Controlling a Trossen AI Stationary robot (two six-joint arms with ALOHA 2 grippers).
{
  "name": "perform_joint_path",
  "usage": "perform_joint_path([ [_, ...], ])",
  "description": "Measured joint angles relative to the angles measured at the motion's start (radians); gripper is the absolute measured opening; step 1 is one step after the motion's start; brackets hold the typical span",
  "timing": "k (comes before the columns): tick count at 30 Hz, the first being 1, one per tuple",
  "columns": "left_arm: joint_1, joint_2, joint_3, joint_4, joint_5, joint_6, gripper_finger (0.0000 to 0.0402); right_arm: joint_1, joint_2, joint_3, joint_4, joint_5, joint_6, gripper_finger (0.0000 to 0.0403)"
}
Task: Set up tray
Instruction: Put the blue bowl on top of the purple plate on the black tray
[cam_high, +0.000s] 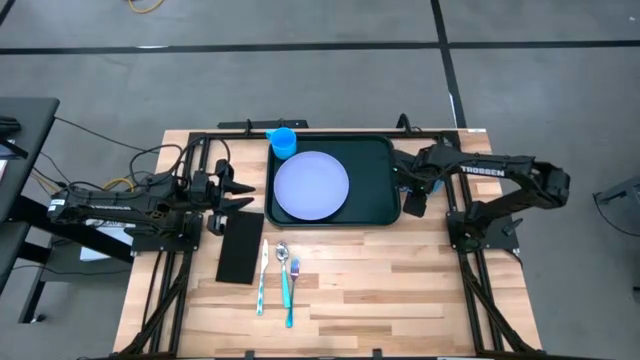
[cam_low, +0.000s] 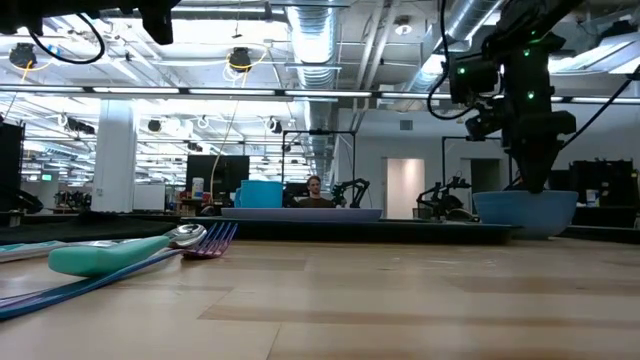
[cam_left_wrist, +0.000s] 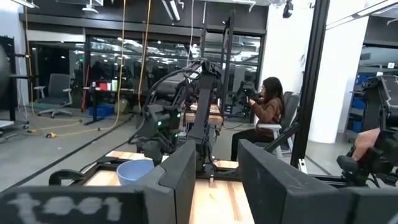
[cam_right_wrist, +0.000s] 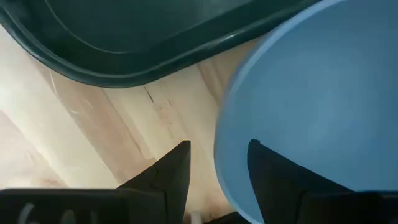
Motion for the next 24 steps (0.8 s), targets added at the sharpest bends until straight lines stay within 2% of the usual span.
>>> perform_joint_path([
  [11,0.0,0.0,0.0,0.0,-0.001,-0.008,0.0108,0.0,0.119,0.0,0.003,0.0,-0.021,0.0139],
  [24,0.0,0.0,0.0,0.0,-0.001,-0.008,0.0108,-0.01,0.18,0.001,0.004,-0.002,-0.026,0.0056],
])
